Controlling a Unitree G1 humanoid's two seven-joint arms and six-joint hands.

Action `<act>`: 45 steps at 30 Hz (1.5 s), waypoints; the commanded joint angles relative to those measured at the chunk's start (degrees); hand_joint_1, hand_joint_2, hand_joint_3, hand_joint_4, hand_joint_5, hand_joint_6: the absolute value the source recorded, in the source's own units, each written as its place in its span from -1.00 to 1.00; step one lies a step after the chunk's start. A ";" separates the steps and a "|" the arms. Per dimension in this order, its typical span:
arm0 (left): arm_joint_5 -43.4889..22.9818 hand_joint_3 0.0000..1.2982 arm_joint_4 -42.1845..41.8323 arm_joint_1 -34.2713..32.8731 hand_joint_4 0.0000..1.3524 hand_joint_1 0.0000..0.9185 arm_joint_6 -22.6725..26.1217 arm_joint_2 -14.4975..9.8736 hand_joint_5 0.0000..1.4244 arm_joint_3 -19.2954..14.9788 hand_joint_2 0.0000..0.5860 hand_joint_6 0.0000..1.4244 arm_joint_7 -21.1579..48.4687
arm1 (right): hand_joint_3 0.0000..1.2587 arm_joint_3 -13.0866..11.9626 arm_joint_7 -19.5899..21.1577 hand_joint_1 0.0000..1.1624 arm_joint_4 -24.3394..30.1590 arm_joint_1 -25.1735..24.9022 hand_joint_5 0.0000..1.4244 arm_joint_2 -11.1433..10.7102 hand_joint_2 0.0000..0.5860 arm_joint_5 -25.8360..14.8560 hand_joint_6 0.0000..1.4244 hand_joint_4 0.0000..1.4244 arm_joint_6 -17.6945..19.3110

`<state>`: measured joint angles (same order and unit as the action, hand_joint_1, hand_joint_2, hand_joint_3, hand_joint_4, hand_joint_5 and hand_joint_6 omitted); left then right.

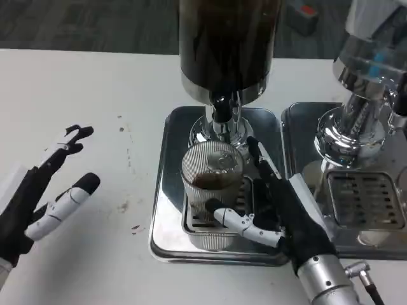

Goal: Grasp the cup under the faucet to collect the drink, then remove the cup.

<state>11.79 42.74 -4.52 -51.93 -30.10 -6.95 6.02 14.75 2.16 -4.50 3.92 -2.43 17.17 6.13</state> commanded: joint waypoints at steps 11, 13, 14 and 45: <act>0.22 -0.79 0.47 1.84 -1.00 -1.00 0.45 0.24 -0.83 1.84 -0.44 -1.00 -1.42 | -1.00 1.08 -0.26 0.31 -4.84 -4.01 -1.00 1.36 -0.35 -0.56 -0.84 -1.00 2.44; 0.12 -0.79 0.43 1.98 -1.00 -1.00 0.50 0.27 -0.83 1.81 -0.44 -1.00 -1.40 | -1.00 1.38 -0.22 0.31 -5.06 -4.20 -1.00 1.44 -0.35 -0.34 -0.84 -1.00 2.42; 0.07 -0.79 0.38 2.05 -1.00 -1.00 0.51 0.27 -0.83 1.80 -0.44 -1.00 -1.38 | -1.00 1.50 -0.19 0.31 -5.24 -4.27 -1.00 1.50 -0.35 -0.33 -0.84 -1.00 2.40; -0.91 -0.77 -1.14 4.17 -1.00 -1.00 1.16 -0.02 -0.83 0.83 -0.44 -1.00 -1.42 | -0.98 1.22 0.57 0.55 -11.99 -5.92 -0.77 3.51 -0.36 -2.05 -0.52 -0.79 4.47</act>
<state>11.57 42.12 -0.76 -51.14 -30.10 -5.86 5.39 15.95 3.15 -14.68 -2.33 0.48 15.93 10.87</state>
